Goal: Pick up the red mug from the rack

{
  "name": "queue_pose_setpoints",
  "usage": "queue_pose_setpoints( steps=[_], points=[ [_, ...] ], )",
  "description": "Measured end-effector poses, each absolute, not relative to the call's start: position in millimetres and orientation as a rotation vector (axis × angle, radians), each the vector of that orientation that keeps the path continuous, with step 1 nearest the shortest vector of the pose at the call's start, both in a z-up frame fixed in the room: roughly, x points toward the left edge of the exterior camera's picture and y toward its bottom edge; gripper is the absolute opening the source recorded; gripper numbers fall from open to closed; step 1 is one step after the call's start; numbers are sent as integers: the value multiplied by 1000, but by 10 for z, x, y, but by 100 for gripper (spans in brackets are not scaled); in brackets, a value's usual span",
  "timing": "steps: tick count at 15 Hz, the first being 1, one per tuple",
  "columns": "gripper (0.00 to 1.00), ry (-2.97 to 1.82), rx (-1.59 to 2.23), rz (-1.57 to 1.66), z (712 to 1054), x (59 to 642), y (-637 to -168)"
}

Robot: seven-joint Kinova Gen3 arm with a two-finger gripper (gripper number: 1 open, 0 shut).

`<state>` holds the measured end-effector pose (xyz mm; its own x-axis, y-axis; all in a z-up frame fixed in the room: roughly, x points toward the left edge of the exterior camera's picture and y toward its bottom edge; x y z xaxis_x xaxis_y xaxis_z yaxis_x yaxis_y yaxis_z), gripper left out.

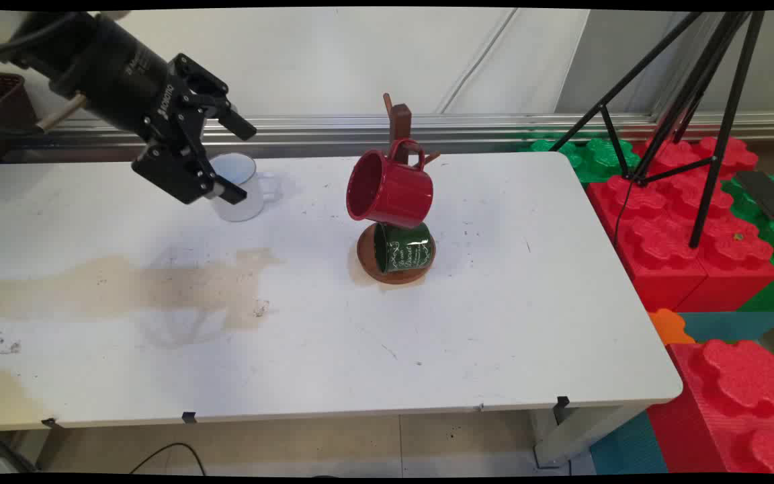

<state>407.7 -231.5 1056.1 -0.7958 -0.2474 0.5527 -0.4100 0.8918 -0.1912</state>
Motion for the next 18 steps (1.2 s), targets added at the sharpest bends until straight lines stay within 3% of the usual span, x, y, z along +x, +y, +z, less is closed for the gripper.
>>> queue_pose_setpoints(
  steps=[18],
  points=[
    [100,-2368,693,402,9862,3158,-2648]
  ],
)
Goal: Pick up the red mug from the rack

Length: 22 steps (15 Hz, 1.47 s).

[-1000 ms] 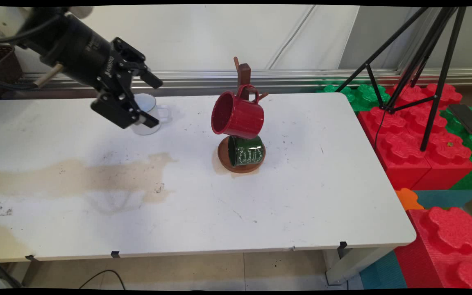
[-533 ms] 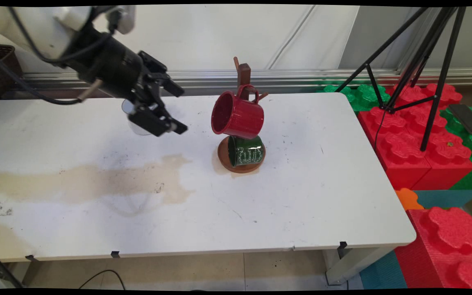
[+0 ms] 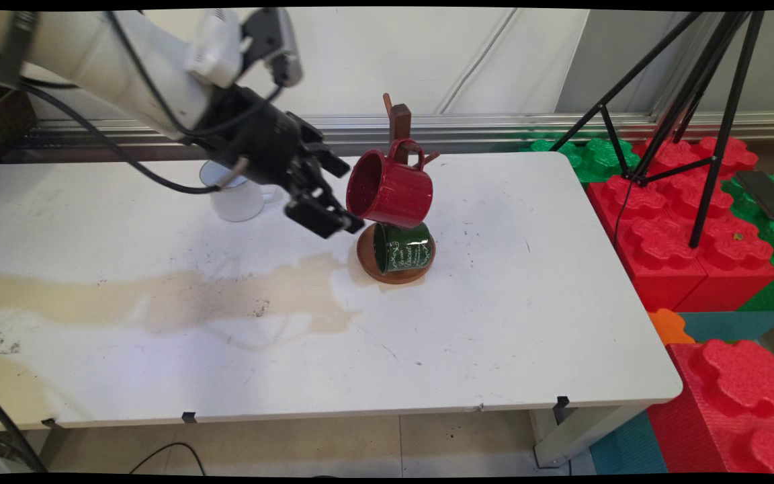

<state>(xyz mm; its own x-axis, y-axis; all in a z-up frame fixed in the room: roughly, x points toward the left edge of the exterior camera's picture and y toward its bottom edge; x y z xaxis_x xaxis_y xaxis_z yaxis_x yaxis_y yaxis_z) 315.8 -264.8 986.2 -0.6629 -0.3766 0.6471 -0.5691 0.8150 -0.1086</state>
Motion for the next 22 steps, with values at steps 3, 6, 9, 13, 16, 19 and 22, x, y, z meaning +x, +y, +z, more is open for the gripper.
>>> queue_pose_setpoints(
  steps=[3,6,9,13,16,19,22],
  points=[
    [100,-2346,729,382,9705,2988,-2756],
    [100,-2317,780,367,9555,2860,-2837],
    [100,-2288,812,362,9455,2767,-2893],
    [100,-2254,845,362,9362,2673,-2951],
    [0,-2233,869,364,9309,2621,-2979],
    [0,-2219,886,377,9284,2595,-2999],
    [0,-2212,893,393,9289,2592,-2999]
  ],
)
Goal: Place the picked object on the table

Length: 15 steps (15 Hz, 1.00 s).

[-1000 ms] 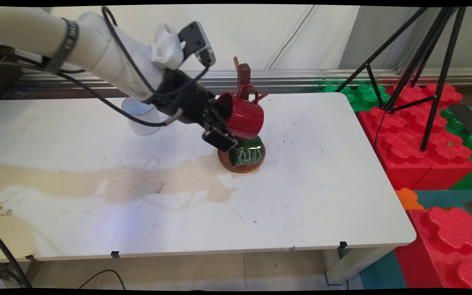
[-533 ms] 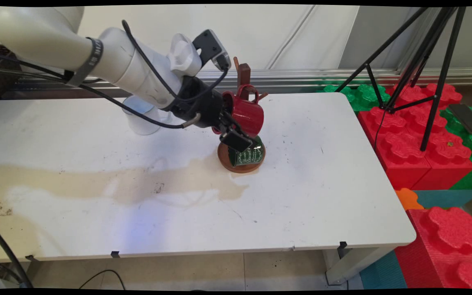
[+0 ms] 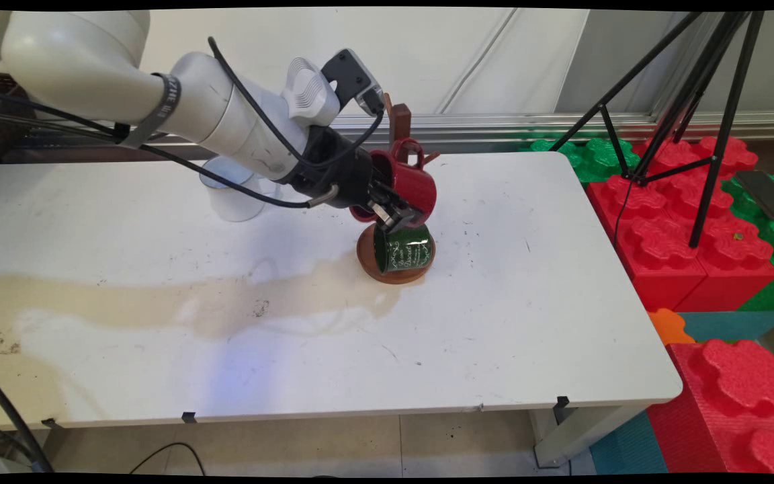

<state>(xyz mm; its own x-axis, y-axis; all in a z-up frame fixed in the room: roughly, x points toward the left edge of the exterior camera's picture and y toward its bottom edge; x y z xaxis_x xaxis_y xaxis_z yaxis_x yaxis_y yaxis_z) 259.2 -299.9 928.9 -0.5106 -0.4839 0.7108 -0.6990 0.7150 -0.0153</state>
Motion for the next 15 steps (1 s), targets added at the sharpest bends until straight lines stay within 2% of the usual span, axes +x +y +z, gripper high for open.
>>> queue_pose_setpoints(
  steps=[15],
  points=[
    [0,-2194,867,384,9567,2544,-2694]
  ],
)
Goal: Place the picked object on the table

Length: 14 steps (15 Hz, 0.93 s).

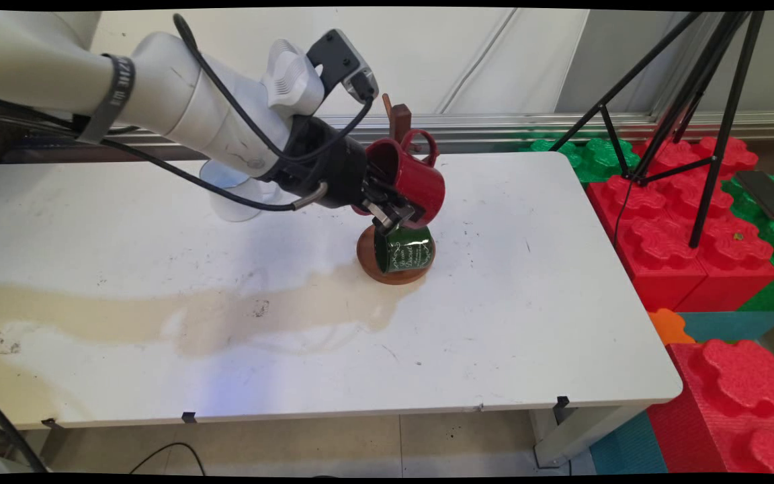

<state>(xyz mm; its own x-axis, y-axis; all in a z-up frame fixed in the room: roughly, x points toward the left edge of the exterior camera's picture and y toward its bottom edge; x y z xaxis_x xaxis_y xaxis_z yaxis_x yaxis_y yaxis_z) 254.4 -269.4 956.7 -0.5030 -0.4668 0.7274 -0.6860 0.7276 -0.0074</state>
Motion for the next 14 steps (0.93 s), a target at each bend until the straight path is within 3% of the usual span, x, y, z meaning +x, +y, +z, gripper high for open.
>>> queue_pose_setpoints(
  steps=[14],
  points=[
    [0,-2334,784,320,9873,2639,-2118]
  ],
)
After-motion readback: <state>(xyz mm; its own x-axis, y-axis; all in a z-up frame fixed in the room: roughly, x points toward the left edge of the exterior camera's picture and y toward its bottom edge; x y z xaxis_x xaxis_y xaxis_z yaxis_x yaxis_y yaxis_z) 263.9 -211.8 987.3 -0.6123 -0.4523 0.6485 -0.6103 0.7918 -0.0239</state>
